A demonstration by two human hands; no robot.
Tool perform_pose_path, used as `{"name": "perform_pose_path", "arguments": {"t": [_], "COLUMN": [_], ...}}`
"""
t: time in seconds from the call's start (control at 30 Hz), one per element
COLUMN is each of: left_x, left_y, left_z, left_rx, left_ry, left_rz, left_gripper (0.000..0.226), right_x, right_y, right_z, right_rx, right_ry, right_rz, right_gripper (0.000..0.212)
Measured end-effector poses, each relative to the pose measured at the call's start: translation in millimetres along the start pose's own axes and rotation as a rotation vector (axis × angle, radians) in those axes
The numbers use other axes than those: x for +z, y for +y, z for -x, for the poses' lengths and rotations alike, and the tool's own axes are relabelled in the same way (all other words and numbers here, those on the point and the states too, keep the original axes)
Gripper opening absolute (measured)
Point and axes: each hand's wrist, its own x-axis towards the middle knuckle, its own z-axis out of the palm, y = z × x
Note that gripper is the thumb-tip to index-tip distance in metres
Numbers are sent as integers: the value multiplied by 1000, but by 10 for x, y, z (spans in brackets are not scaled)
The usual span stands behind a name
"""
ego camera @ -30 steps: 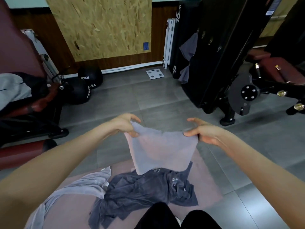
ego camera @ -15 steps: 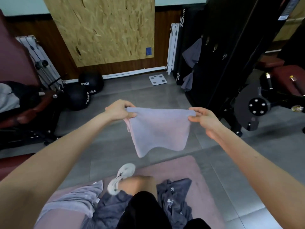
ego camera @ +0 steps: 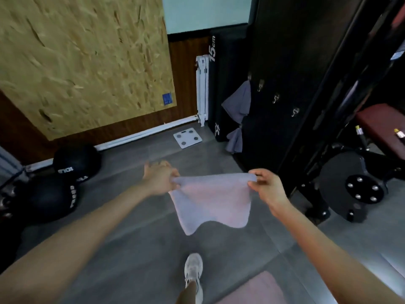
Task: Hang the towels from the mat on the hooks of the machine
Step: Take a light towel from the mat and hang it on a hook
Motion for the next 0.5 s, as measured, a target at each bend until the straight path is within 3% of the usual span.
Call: {"name": "perform_pose_path", "arguments": {"t": [0.17,0.5], "left_x": [-155,-232], "left_y": [-377,-418], "left_z": [-1308,-3177], "left_rx": [68,87], "left_ry": [-63,-152], "left_rz": [68,178], "left_gripper": [29,35], "right_x": [288,284], "right_y": [-458,-935], "right_z": [-1045,-2742], "right_rx": [60,71], "right_ry": [95,97], "right_rz": [-54,-210], "right_gripper": [33,33]}}
